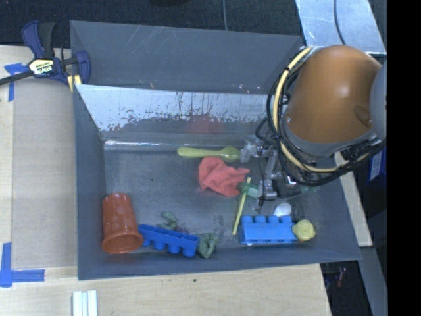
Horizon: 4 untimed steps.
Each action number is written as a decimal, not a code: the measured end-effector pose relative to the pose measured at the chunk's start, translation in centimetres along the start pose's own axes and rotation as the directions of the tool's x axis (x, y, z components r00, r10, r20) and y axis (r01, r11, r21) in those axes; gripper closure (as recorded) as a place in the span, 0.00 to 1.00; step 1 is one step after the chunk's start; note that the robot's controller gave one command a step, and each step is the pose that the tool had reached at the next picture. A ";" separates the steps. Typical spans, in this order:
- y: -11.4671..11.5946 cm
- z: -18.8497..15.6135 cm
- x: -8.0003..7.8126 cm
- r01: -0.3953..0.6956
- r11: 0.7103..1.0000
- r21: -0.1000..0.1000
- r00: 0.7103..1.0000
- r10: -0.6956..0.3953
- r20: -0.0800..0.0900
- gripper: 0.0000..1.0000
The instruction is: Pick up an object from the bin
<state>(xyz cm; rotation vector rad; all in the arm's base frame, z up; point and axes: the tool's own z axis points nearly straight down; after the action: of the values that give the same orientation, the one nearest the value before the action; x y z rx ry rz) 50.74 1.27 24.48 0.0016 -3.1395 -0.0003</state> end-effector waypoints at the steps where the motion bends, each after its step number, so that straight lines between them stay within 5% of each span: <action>1: 0.0 -0.2 -0.1 -0.001 1.000 0.000 1.000 0.001 0.006 0.00; 2: 1.5 2.7 -2.5 -0.069 0.998 -0.001 0.998 0.069 0.008 0.00; 3: 3.6 9.9 -3.7 0.045 0.999 0.001 0.999 -0.045 0.014 0.00; 4: 3.9 14.4 -4.2 -0.035 0.999 -0.001 0.999 0.035 0.014 0.00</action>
Offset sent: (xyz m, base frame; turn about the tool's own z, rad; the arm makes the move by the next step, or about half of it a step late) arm 0.0277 0.0174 -0.0324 0.0787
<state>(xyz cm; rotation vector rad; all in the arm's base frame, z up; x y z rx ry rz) 54.95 5.20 10.04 -0.0535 -3.1531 -0.0015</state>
